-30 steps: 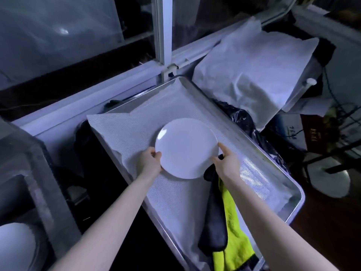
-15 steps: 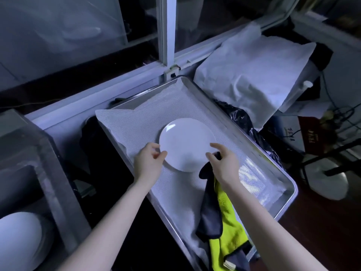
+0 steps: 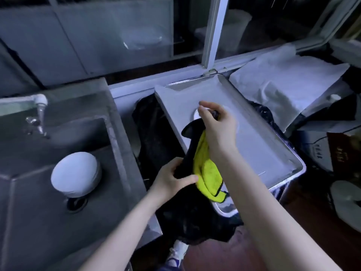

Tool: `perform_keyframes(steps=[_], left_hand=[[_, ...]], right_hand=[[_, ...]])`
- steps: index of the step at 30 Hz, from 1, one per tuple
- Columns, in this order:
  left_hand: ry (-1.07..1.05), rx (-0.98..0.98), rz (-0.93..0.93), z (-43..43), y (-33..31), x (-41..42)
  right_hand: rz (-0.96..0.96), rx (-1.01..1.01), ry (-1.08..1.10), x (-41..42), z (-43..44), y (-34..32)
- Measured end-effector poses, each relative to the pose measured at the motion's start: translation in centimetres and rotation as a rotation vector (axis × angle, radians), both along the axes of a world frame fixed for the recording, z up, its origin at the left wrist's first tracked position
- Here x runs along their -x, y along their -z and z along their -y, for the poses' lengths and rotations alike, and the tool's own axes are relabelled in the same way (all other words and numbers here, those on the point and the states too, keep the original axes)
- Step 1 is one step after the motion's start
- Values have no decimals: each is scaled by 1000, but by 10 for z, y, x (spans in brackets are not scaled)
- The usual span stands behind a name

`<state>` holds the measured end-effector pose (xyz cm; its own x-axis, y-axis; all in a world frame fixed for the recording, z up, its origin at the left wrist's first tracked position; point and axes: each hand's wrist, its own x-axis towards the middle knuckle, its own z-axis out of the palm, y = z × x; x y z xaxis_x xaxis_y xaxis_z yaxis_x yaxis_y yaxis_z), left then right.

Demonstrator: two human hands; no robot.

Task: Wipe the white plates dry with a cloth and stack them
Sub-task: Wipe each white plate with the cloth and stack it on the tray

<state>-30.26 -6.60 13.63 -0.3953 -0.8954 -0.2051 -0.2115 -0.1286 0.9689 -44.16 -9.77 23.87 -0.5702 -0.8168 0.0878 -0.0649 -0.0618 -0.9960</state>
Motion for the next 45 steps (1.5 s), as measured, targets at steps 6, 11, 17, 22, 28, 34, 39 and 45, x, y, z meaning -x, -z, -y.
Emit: perform_keyframes(steps=[6, 11, 17, 22, 28, 34, 39, 45], left_hand=[[-171, 56, 68, -50, -19, -94], [-229, 26, 157, -76, -34, -164], [-599, -194, -287, -88, -27, -248], [-884, -189, -282, -69, -10, -306], [-805, -497, -319, -17, 32, -375], [-676, -587, -159, 45, 85, -435], [-633, -787, -27, 100, 138, -472], [-564, -891, 39, 154, 197, -496]], right_hand=[[35, 41, -59, -49, -34, -16], [74, 51, -169, -115, -35, -16], [-82, -35, -379, -192, -17, 18], [-200, -283, -622, -266, 3, 71], [83, -626, -768, -363, 42, 119], [29, -810, -805, -426, 103, 175], [-76, -977, -692, -426, 156, 241], [-388, -1072, -621, -419, 197, 306]])
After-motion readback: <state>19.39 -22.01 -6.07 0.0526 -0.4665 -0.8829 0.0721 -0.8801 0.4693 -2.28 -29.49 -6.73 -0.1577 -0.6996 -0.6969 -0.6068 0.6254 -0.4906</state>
